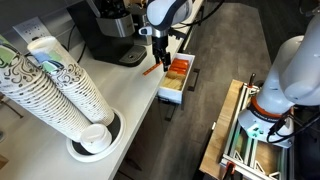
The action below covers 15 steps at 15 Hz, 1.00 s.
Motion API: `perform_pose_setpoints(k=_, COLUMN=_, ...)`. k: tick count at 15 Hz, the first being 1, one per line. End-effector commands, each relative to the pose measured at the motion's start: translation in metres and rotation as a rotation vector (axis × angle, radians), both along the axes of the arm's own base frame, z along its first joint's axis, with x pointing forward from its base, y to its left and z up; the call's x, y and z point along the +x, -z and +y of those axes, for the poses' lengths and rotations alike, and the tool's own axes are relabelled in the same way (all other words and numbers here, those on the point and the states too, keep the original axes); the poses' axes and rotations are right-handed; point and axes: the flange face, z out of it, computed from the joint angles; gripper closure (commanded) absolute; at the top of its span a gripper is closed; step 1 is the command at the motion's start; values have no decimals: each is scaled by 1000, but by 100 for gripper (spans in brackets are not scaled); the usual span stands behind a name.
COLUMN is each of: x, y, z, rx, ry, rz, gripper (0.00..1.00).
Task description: Put the orange object in the open drawer to the right
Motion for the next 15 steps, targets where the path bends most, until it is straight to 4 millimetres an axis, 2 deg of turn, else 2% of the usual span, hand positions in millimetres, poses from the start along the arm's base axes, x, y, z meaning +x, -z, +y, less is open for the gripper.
perform_pose_setpoints(k=1, x=1, y=-1, z=0, rx=0, ry=-1, rz=0, gripper=0)
perform_pose_setpoints(k=12, x=1, y=-2, z=0, rx=0, ry=-3, rz=-2, gripper=0)
perform_pose_setpoints(k=15, x=5, y=-7, z=2, rx=-34, ry=-99, rz=-53, gripper=0)
